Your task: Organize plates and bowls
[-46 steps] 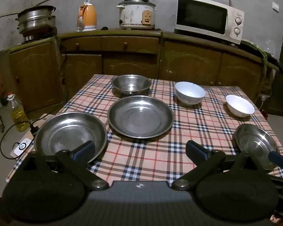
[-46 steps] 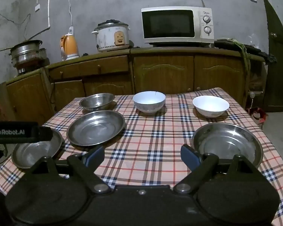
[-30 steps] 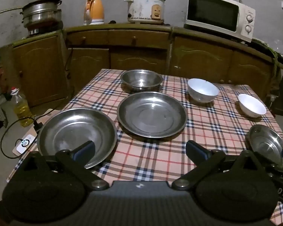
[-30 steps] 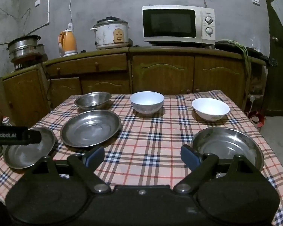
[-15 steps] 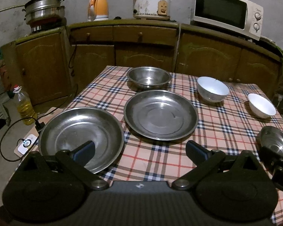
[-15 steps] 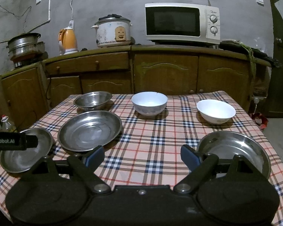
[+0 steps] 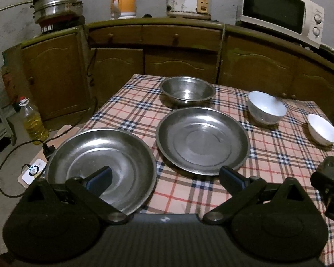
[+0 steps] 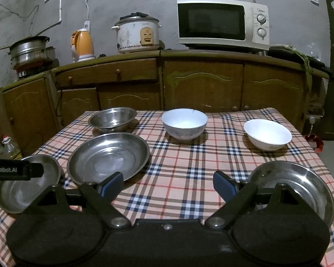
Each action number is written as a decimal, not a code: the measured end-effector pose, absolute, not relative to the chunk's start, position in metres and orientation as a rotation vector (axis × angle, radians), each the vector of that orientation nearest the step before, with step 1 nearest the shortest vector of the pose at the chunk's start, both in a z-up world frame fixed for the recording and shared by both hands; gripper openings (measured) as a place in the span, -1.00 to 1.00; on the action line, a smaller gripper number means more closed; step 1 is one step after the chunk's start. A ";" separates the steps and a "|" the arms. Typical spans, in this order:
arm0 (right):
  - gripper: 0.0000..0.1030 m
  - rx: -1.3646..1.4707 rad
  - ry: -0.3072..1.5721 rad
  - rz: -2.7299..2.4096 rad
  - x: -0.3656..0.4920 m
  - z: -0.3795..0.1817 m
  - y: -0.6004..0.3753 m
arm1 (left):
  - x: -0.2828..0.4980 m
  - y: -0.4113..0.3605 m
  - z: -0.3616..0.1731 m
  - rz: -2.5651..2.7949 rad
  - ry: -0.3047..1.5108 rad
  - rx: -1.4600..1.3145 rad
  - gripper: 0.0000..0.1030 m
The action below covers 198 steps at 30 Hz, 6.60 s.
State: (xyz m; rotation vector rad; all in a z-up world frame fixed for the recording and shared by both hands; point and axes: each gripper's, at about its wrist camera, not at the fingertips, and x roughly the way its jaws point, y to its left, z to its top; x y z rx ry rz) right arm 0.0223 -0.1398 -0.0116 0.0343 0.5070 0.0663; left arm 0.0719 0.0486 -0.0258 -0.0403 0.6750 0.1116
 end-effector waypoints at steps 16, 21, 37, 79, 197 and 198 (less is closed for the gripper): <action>0.99 0.022 0.510 0.085 0.073 -0.019 -0.127 | 0.111 0.063 -0.028 0.133 0.684 -0.038 1.00; 0.99 0.029 0.523 0.099 0.090 -0.024 -0.123 | 0.122 0.065 -0.032 0.137 0.689 -0.035 1.00; 0.99 0.050 0.542 0.079 0.111 -0.033 -0.117 | 0.143 0.059 -0.038 0.114 0.698 -0.016 1.00; 0.99 0.131 0.528 -0.164 0.011 -0.019 -0.159 | 0.074 -0.012 -0.039 -0.110 0.682 0.032 1.00; -0.29 0.156 0.641 -0.028 0.034 -0.072 -0.218 | 0.099 -0.007 -0.093 -0.059 0.731 -0.001 0.06; -0.25 0.154 0.634 -0.029 0.032 -0.068 -0.220 | 0.097 -0.007 -0.089 -0.058 0.722 -0.006 0.09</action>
